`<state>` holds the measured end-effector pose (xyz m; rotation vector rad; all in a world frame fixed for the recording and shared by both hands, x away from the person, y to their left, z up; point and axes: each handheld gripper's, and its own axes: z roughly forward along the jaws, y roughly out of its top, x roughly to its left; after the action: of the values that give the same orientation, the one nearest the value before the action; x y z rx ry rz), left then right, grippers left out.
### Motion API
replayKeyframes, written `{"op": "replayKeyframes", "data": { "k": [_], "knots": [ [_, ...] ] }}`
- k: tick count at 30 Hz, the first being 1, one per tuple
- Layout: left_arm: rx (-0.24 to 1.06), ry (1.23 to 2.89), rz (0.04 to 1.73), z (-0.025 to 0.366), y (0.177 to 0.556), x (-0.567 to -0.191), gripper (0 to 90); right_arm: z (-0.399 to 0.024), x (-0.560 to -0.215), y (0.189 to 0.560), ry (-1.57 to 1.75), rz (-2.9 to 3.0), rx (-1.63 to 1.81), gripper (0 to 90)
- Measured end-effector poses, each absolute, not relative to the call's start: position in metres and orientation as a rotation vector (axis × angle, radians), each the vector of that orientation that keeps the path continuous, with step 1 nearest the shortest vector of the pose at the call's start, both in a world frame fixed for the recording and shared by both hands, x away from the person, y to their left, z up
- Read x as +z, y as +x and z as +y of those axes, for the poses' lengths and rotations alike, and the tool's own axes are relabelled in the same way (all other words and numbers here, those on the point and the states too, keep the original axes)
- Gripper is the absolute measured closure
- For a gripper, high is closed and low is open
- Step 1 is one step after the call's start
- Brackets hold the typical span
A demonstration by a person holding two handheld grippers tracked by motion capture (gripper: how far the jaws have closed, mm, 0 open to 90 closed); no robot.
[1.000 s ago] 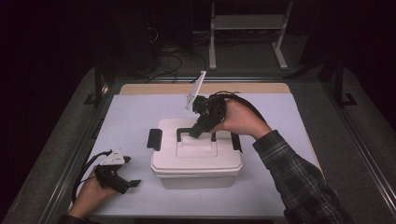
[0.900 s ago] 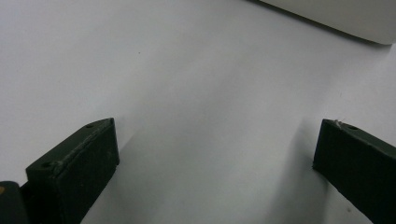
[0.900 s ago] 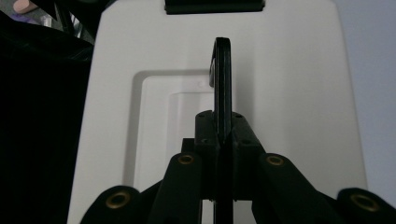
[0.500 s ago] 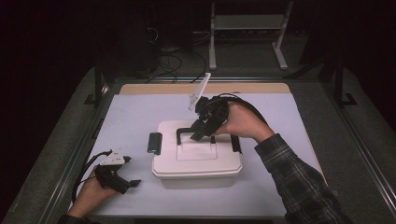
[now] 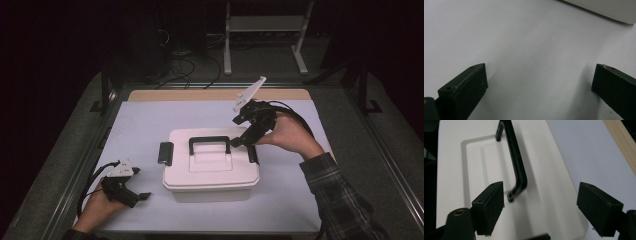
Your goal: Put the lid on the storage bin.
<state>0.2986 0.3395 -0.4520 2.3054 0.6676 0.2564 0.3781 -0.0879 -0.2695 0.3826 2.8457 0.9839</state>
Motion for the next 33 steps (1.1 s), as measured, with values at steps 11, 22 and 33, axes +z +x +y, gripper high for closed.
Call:
{"op": "replayKeyframes", "data": {
  "k": [11,22,33],
  "knots": [
    [0.258,2.305,0.667,0.339,0.298,-0.452,0.0,-0.142,-0.280,0.362,0.596,2.692,1.028,14.0],
    [0.259,2.305,0.667,0.339,0.298,-0.452,0.0,-0.186,-0.313,0.347,0.790,2.581,1.086,11.9],
    [0.260,2.304,0.667,0.339,0.298,-0.452,0.0,-0.212,-0.361,0.336,0.986,2.469,1.077,11.7]
  ]
}}
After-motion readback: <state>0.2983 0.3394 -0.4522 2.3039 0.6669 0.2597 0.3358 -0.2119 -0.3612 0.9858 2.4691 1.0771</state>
